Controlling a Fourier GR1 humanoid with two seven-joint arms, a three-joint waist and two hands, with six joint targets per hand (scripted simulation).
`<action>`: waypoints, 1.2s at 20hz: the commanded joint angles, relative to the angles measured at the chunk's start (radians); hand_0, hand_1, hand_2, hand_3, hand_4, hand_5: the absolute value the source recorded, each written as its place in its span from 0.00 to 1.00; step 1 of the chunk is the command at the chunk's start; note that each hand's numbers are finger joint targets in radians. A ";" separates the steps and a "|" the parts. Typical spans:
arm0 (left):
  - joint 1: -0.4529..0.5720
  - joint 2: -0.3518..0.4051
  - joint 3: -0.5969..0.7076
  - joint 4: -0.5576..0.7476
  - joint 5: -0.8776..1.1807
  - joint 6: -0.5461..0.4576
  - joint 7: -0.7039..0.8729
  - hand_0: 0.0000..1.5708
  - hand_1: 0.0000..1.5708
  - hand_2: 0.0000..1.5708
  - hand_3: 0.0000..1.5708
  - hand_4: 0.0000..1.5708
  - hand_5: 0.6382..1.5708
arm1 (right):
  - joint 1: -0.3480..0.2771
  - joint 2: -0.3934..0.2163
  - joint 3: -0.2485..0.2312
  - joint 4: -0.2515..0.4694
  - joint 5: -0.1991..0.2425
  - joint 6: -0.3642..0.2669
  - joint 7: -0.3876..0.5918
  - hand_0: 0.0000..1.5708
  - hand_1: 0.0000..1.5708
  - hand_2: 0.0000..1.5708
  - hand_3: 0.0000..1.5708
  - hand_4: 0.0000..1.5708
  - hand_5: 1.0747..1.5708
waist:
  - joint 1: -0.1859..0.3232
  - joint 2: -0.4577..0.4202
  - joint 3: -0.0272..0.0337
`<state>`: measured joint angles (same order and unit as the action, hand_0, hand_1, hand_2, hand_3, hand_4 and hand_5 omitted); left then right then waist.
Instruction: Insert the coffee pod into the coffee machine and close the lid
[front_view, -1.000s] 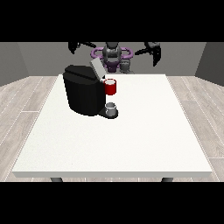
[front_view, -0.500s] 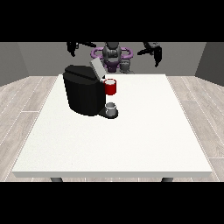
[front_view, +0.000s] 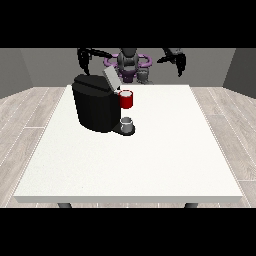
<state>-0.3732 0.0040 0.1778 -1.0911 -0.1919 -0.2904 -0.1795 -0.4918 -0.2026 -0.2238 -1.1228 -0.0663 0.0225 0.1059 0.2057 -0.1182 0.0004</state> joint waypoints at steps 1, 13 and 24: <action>0.035 -0.002 -0.021 -0.130 0.032 -0.006 0.081 0.00 0.00 0.00 0.00 0.19 1.00 | 0.006 0.037 0.022 0.045 0.012 -0.022 -0.032 0.00 0.00 0.00 0.00 0.04 1.00 | -0.002 0.020 -0.0001; 0.106 0.066 -0.019 -0.275 0.068 0.036 0.047 0.00 0.00 0.00 0.00 0.24 1.00 | -0.145 0.026 0.058 0.117 0.020 0.014 -0.086 0.00 0.00 0.00 0.00 0.00 1.00 | -0.035 0.157 -0.0002; 0.117 0.107 -0.004 -0.277 0.074 0.060 0.040 0.00 0.00 0.00 0.00 0.22 1.00 | -0.283 0.007 0.104 0.121 0.069 0.017 -0.043 0.00 0.00 0.00 0.00 0.13 1.00 | -0.053 0.205 -0.0005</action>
<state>-0.2390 0.0922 0.1606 -1.3776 -0.1154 -0.2440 -0.1193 -0.7083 -0.1652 -0.1250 -1.0104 -0.0101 0.0164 0.0675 0.1502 0.0433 0.0003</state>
